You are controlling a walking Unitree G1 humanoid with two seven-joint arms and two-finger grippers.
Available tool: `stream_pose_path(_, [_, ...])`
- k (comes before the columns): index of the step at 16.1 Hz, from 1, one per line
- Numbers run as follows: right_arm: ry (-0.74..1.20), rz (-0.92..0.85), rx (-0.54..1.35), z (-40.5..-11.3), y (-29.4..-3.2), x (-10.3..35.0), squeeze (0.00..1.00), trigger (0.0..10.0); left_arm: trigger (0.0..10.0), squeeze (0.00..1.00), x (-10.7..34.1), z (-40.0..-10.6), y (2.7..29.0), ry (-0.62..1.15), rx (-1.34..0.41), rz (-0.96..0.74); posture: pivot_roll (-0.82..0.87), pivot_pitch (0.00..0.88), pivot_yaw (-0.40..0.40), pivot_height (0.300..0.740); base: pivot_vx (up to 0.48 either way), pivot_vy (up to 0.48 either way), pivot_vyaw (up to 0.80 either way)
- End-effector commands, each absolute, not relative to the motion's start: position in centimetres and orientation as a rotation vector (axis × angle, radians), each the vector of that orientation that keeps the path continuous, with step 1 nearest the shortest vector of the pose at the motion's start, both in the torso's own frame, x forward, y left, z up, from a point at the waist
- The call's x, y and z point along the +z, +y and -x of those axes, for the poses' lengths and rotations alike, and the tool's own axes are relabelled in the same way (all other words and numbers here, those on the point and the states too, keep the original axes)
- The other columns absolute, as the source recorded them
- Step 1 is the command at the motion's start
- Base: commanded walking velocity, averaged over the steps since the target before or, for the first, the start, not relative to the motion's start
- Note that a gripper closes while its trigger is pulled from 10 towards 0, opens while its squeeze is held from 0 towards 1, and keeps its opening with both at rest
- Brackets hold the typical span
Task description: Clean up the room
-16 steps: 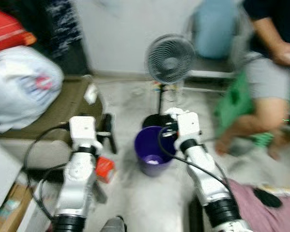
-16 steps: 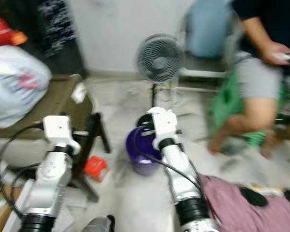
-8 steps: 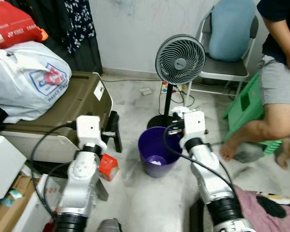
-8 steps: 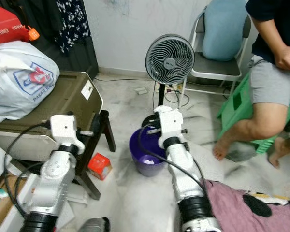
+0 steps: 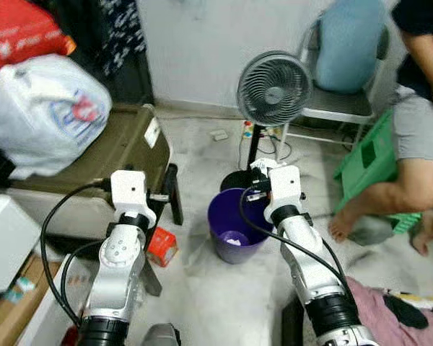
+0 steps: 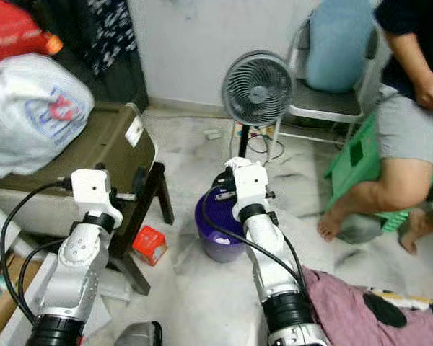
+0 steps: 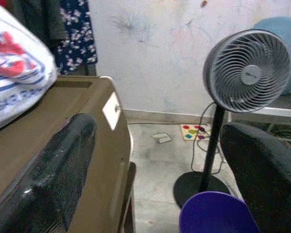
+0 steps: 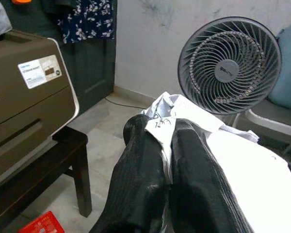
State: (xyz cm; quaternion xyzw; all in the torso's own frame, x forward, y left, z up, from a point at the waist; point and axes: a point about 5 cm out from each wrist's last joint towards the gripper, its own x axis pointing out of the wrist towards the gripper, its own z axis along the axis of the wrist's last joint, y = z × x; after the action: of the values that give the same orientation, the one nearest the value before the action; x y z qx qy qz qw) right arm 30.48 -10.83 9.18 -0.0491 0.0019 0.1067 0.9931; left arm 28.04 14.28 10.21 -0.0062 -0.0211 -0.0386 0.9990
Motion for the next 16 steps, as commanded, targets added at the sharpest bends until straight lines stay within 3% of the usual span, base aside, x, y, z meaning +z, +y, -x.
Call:
stream_pose_path(1, [0.000, 0.101, 0.221, -30.57, -10.57, 9.25, 0.00, 10.0, 10.0, 0.00, 10.38, -28.07, 14.30, -0.050, -0.082, 0.009, 0.07, 0.000, -0.018, 0.740, 0.000, 0.000, 0.00])
stream_pose_path(16, [0.005, 0.102, 0.228, -30.56, -10.56, 9.16, 0.00, 10.0, 10.0, 0.00, 10.30, -28.00, 14.22, -0.051, -0.089, 0.014, 0.08, 0.000, -0.022, 0.740, 0.289, 0.000, 0.00])
